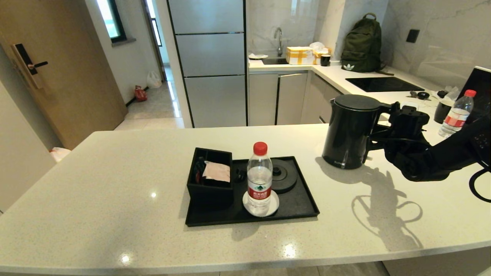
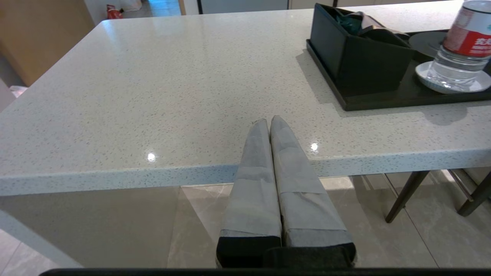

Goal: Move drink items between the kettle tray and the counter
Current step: Place it on the right

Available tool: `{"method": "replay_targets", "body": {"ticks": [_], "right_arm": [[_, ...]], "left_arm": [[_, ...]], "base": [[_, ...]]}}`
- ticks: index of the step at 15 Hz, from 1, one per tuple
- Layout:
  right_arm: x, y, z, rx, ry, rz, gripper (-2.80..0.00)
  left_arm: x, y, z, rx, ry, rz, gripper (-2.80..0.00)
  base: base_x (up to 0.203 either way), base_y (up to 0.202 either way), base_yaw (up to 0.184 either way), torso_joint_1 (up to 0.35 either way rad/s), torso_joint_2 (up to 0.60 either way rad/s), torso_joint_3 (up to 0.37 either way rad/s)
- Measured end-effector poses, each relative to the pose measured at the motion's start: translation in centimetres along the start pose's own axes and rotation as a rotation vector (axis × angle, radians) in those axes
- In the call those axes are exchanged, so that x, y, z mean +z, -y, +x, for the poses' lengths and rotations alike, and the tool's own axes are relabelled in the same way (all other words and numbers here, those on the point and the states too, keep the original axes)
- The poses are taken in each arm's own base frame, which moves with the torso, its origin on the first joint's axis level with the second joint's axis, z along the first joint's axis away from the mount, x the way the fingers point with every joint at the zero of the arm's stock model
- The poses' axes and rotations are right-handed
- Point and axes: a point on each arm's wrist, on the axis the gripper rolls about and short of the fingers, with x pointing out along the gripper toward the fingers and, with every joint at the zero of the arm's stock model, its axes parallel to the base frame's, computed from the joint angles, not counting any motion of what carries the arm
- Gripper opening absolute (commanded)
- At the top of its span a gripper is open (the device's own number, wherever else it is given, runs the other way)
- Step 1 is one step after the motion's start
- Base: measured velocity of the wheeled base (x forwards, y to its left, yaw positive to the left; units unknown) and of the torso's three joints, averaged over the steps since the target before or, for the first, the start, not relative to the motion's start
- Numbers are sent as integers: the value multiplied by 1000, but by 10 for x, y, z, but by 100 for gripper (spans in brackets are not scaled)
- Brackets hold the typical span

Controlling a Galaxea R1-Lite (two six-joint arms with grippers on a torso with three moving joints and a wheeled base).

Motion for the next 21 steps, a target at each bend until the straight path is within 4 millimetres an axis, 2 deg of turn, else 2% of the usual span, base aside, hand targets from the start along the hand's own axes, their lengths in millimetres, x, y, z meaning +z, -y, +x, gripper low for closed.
{"method": "replay_targets", "body": {"ticks": [4, 5, 12, 16, 19, 21], "right_arm": [[0, 2, 1, -6, 0, 2, -280], [0, 3, 1, -8, 0, 1, 0], [-1, 5, 1, -13, -2, 2, 0], [-4, 9, -9, -6, -20, -7, 0], [-8, 7, -34, 26, -57, -15, 0], [-3, 5, -49, 51, -61, -12, 0]], "left_arm": [[0, 0, 0, -1, 0, 0, -280], [0, 0, 0, -1, 0, 0, -280], [0, 0, 0, 0, 0, 0, -280], [0, 0, 0, 0, 0, 0, -280], [0, 0, 0, 0, 0, 0, -280], [0, 0, 0, 0, 0, 0, -280]], "base": [[0, 0, 0, 0, 0, 0], [0, 0, 0, 0, 0, 0], [0, 0, 0, 0, 0, 0], [0, 0, 0, 0, 0, 0], [0, 0, 0, 0, 0, 0], [0, 0, 0, 0, 0, 0]]}}
